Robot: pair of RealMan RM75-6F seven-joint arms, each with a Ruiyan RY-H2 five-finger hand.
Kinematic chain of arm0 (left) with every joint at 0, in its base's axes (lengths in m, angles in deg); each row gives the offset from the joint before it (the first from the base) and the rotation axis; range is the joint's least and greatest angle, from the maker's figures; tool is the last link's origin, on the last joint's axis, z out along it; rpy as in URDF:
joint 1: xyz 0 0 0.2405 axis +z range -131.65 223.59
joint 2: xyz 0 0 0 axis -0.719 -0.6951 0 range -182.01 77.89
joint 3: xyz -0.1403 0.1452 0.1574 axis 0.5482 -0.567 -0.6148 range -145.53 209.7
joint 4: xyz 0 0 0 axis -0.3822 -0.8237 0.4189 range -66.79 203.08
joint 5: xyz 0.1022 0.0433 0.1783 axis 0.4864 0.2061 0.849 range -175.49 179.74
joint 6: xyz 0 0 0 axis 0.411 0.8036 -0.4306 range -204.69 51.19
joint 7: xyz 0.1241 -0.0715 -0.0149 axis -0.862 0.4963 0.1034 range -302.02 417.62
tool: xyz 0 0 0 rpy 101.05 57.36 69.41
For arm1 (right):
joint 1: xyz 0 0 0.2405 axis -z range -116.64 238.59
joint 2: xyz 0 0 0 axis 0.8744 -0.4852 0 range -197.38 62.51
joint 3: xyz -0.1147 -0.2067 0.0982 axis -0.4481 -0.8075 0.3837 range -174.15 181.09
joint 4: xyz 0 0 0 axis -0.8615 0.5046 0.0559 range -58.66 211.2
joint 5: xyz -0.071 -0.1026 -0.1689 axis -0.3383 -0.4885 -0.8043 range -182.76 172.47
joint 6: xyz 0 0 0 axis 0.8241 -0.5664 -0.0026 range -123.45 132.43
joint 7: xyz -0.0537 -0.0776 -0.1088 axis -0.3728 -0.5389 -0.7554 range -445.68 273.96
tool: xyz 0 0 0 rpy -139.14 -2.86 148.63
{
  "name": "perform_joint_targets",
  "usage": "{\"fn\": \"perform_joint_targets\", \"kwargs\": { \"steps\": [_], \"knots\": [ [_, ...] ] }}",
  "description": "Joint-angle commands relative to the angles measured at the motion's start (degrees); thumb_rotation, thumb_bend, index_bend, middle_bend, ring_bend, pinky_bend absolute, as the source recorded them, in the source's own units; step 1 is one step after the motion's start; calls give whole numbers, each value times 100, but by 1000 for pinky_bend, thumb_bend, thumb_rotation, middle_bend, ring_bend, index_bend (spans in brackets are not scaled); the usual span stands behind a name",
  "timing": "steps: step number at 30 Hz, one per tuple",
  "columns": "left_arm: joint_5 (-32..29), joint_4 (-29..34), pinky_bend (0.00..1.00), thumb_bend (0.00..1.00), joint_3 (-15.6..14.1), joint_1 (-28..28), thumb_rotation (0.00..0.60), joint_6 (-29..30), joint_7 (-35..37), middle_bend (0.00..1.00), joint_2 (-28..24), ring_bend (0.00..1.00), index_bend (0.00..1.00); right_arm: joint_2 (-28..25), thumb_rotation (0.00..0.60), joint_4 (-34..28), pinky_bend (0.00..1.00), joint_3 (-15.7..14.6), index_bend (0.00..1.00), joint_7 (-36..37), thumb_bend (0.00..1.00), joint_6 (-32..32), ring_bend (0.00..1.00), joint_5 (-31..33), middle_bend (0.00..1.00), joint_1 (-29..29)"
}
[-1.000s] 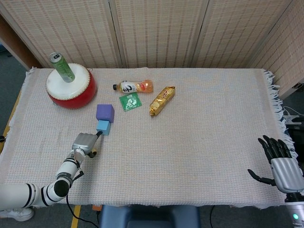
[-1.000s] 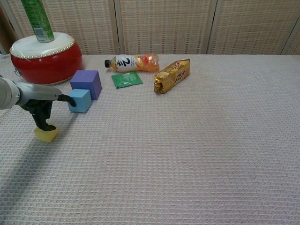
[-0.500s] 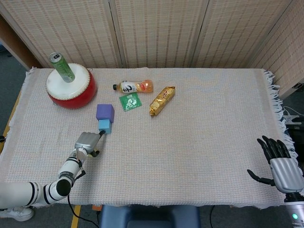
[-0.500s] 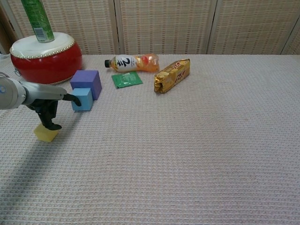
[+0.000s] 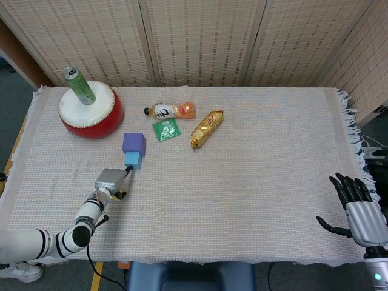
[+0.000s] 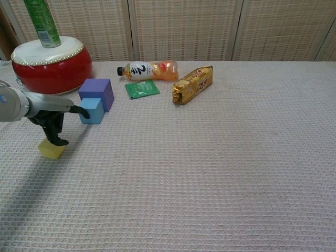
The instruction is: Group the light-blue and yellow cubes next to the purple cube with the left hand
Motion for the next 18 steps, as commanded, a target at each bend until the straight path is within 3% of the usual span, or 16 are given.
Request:
{"fn": "perform_joint_targets", "kwargs": {
  "steps": [1,12,18],
  "knots": [
    [-11,-6,1000,383,-13,-19,600,22,6,1000,9,1000,0,0,346,4,0,1,0,-3,0,-1,0,1,0,1],
    [147,-21,1000,386,-56,-8,600,13,170,1000,26,1000,0,0,345,-18,0,5,0,-15,0,-37,0,-1,0,19],
    [264,276,1000,385,-130,-10,600,137,159,1000,-74,1000,0,-11,346,-22,0,4,0,4,0,-55,0,-11,0,29]
  ]
}}
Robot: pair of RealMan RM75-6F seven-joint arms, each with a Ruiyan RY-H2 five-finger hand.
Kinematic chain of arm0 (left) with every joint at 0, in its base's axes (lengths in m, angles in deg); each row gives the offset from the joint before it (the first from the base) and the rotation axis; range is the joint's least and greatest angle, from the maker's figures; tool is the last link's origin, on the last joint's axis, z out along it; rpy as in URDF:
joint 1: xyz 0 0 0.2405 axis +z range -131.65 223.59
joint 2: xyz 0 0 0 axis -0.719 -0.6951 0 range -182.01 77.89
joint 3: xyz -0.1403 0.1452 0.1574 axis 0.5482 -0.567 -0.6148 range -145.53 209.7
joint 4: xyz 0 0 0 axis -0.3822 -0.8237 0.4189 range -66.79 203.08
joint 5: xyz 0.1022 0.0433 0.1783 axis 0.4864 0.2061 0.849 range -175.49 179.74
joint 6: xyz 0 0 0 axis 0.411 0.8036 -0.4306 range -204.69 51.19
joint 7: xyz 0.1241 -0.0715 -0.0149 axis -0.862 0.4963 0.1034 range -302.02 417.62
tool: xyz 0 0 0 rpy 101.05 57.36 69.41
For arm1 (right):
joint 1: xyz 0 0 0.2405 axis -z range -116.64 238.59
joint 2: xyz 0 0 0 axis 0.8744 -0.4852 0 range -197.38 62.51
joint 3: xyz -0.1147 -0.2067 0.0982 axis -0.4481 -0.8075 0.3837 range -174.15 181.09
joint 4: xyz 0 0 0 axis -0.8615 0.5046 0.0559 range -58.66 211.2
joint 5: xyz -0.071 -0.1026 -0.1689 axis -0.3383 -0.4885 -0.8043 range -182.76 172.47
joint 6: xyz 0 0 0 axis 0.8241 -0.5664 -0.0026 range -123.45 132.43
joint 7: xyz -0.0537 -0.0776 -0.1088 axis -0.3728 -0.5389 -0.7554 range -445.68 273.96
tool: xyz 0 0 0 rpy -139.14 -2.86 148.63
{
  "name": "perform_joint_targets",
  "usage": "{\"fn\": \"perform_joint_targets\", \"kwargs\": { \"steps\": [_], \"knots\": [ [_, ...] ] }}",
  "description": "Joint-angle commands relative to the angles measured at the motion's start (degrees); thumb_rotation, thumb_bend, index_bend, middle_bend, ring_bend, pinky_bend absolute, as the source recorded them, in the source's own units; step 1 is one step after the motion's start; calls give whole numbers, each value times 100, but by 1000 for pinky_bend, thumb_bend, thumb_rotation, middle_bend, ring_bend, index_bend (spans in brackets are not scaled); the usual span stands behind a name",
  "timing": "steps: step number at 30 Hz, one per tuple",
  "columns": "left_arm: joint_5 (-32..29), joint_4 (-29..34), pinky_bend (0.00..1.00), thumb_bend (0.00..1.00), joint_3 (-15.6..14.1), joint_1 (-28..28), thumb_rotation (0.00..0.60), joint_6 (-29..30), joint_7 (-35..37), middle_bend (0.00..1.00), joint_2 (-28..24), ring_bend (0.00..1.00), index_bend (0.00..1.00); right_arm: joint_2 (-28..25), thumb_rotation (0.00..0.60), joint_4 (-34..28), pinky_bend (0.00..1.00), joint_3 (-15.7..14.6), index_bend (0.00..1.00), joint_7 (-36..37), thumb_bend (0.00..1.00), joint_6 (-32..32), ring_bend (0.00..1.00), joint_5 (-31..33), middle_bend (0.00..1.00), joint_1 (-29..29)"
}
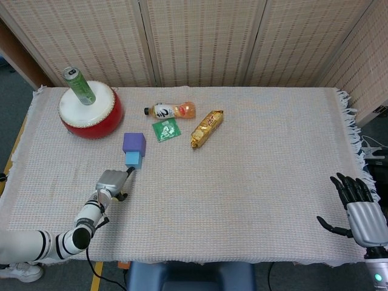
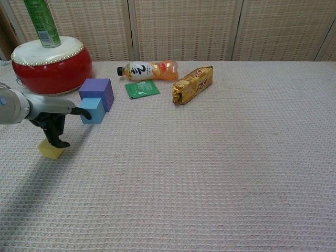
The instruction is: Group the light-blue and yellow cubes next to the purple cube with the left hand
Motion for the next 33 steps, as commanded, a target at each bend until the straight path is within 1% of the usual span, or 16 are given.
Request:
{"fn": "perform_joint_targets", "kwargs": {
  "steps": [1,7,12,14,16,18,21,22,25,29,33],
  "knots": [
    [173,240,1000,385,-52,23,600,151,-9,1000,-80,1000,0,-4,345,0,0,-7,0,9,0,5,0,-9,0,0],
    [600,877,1000,385,-147,151,600,555,-13,1000,-295,1000,0,-8,345,-8,0,-24,0,20,0,10,0,-49,0,-4],
    [729,1265,1000,385,-342,281,600,821,-97,1000,-472,1000,4,-21,345,-25,0,-41,0,42,0,7,0,-89,0,-3],
    [844,1268,1000,385,-503,338,600,970,-246,1000,-504,1000,36,-31,345,-32,0,-50,0,49,0,3,0,-108,0,-2],
    [959,1200,1000,386,-615,429,600,1158,-338,1000,-479,1000,102,-39,346,-41,0,-59,0,53,0,3,0,-120,0,1],
    [1055,1107,1000,386,-678,506,600,1302,-403,1000,-445,1000,135,-41,345,-50,0,-64,0,49,0,16,0,-121,0,-3],
    [1212,994,1000,387,-717,622,600,1498,-467,1000,-401,1000,163,-31,345,-56,0,-64,0,21,0,68,0,-100,0,-23],
    [1255,982,1000,392,-713,661,600,1525,-451,1000,-397,1000,185,-25,345,-57,0,-63,0,11,0,81,0,-95,0,-29],
    [1327,940,1000,400,-686,765,600,1476,-360,1000,-409,1000,244,-11,346,-65,0,-61,0,-14,0,98,0,-93,0,-41],
    [1320,826,1000,400,-639,837,600,1243,-268,1000,-391,1000,250,1,345,-80,0,-58,0,-52,0,120,0,-73,0,-50],
    [1483,641,1000,399,-622,884,600,1205,-314,1000,-273,1000,244,6,345,-93,0,-67,0,-93,0,154,0,-52,0,-55]
  ]
}}
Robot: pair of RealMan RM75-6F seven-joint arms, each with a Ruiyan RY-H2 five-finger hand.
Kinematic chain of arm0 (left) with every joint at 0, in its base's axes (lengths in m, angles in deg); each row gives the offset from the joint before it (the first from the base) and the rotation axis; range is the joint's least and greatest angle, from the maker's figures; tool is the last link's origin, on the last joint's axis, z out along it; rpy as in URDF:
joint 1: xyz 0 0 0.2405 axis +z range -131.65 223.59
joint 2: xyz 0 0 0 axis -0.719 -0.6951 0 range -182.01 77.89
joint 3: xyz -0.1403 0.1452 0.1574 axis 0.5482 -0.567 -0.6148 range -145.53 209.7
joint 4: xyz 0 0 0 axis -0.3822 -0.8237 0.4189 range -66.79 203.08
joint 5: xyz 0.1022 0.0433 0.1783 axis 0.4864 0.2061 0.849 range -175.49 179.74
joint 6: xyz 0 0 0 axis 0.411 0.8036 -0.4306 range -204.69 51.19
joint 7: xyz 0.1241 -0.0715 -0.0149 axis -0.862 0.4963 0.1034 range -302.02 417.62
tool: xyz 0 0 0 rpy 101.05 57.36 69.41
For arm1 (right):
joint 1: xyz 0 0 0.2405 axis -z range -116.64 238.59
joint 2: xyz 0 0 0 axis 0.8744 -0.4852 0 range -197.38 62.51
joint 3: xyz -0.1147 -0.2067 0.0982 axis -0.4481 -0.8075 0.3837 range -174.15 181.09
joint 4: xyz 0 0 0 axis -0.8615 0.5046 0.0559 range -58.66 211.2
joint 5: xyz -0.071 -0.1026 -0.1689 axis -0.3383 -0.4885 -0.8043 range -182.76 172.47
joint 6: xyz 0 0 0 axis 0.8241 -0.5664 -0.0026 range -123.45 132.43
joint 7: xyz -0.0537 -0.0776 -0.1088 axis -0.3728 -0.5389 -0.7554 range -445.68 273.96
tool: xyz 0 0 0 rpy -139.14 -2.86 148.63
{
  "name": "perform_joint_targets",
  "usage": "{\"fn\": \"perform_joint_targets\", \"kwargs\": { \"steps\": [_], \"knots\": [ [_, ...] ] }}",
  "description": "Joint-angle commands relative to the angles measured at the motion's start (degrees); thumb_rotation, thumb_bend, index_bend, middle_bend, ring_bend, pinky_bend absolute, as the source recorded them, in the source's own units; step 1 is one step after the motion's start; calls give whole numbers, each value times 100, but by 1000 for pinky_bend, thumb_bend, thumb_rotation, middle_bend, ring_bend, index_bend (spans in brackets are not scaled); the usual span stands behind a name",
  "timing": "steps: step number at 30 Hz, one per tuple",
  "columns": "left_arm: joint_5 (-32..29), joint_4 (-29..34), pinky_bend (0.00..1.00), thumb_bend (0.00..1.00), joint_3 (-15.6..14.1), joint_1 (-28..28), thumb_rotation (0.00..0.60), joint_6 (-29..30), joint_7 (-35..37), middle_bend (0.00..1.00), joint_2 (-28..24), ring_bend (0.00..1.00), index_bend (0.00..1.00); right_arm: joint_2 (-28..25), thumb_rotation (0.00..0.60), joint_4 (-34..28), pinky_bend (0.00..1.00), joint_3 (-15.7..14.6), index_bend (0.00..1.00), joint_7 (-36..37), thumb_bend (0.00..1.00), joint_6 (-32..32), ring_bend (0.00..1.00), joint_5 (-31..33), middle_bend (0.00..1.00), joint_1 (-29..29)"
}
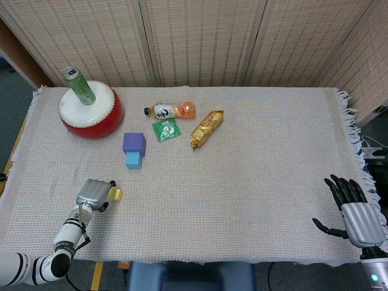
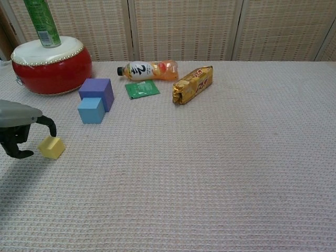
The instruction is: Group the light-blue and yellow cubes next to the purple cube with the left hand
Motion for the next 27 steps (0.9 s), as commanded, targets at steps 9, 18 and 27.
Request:
{"fn": "perform_joint_targets", "kwargs": {
  "steps": [9,18,27],
  "knots": [
    [277,-448,1000,400,116,124,600,-71,-109,1000,336,1000,318,-31,345,-72,0,1,0,-132,0,51,0,113,0,12],
    [434,-637,1000,400,240,226,600,-115,-74,1000,429,1000,418,-107,345,-125,0,-43,0,-10,0,93,0,75,0,10],
    [709,-556,1000,399,426,339,600,-59,82,1000,378,1000,439,-73,344,-115,0,1,0,-149,0,77,0,169,0,18]
  ]
}}
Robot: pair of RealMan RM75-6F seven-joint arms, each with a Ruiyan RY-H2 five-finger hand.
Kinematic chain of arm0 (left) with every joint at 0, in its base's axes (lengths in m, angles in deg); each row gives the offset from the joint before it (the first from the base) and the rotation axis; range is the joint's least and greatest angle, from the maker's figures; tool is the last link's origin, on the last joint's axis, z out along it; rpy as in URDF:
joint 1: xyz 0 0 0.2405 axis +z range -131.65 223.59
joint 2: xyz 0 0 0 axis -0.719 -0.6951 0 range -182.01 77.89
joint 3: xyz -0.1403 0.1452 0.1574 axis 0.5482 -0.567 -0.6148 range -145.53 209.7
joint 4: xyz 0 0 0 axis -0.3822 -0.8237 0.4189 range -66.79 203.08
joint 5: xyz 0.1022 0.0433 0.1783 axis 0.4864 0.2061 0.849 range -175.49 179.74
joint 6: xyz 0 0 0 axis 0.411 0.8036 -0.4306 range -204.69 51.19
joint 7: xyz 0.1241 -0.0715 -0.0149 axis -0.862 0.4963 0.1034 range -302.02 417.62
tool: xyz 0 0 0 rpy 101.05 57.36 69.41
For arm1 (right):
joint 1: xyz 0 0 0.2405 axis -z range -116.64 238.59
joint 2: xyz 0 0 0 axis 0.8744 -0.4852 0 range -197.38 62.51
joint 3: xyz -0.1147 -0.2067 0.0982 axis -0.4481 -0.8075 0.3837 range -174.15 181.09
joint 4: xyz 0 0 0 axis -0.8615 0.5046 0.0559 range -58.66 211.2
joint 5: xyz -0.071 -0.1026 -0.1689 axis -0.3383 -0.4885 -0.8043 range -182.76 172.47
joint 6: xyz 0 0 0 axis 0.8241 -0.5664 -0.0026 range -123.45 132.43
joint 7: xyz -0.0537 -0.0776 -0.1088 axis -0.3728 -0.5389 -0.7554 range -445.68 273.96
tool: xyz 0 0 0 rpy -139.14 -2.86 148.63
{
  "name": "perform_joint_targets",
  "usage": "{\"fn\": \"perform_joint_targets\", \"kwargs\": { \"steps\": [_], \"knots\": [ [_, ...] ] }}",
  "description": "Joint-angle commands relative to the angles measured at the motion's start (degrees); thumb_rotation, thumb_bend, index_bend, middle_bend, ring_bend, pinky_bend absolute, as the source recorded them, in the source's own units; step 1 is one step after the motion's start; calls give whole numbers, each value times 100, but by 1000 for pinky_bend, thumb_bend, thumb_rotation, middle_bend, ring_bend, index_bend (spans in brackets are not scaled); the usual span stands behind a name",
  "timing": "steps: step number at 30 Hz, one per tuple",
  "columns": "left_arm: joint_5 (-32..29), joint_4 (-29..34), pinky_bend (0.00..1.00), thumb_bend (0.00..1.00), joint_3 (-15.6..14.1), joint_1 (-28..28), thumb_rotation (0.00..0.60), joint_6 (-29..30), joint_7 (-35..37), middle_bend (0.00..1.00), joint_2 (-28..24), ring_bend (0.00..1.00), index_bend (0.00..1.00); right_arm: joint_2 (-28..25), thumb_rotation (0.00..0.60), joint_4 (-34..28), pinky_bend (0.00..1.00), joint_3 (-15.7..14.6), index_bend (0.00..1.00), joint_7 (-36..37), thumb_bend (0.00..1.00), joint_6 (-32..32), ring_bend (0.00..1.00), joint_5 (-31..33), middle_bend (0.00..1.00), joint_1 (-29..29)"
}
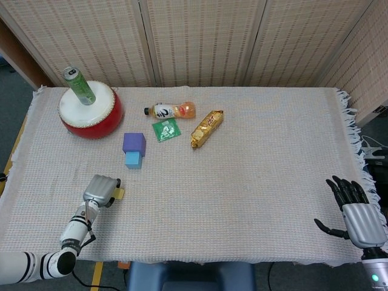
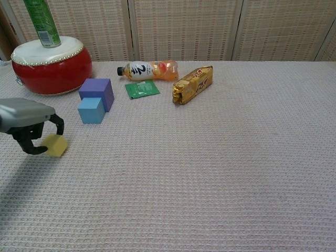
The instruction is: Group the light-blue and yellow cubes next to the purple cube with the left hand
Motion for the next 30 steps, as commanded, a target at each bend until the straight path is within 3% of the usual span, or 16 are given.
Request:
{"fn": "perform_joint_targets", "kwargs": {
  "steps": [1,6,15,30],
  "knots": [
    [63,43,1000,399,121,37,600,-28,166,1000,-29,1000,439,0,345,-2,0,4,0,-1,0,1,0,7,0,0],
    [74,-51,1000,399,379,6,600,-224,427,1000,-21,1000,434,8,345,4,0,5,0,-10,0,51,0,32,0,-20],
    [-19,-606,1000,400,802,-260,600,-428,438,1000,478,1000,433,16,344,19,0,27,0,-31,0,141,0,137,0,-51],
    [-442,-1078,1000,397,802,-449,600,-473,25,1000,882,1000,429,-66,345,19,0,31,0,102,0,71,0,126,0,-12]
  ]
}}
